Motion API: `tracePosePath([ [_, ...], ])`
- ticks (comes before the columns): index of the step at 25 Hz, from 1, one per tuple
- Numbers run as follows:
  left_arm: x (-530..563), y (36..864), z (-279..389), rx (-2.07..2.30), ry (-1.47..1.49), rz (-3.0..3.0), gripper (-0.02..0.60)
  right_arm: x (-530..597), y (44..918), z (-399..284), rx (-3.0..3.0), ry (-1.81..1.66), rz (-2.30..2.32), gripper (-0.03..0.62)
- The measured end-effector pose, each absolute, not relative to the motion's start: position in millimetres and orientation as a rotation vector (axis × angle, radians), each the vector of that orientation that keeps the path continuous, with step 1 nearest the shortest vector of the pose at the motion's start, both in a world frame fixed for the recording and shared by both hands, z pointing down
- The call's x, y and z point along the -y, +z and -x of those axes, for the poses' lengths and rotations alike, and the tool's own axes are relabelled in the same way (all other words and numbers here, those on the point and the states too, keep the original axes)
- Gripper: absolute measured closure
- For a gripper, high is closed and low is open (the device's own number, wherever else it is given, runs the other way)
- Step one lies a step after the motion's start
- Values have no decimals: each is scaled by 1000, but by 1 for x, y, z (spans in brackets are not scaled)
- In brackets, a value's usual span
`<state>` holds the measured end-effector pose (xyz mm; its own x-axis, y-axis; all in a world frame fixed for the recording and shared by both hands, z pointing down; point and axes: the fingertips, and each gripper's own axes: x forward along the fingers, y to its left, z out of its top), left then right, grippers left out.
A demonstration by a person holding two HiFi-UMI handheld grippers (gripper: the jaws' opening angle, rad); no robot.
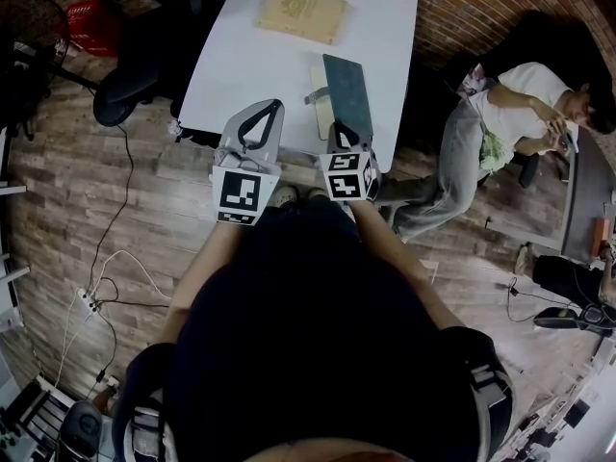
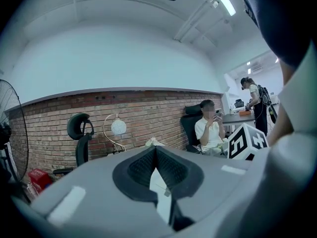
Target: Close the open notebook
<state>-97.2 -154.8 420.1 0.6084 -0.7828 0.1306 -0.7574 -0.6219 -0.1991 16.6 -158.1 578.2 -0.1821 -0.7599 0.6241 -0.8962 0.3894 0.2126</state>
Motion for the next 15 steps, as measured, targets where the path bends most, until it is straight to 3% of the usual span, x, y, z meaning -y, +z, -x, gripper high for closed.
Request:
tracePosePath([
  [15, 153, 421, 111, -1351, -332, 2688, 586, 156, 601, -1, 1972, 276, -1331, 572],
])
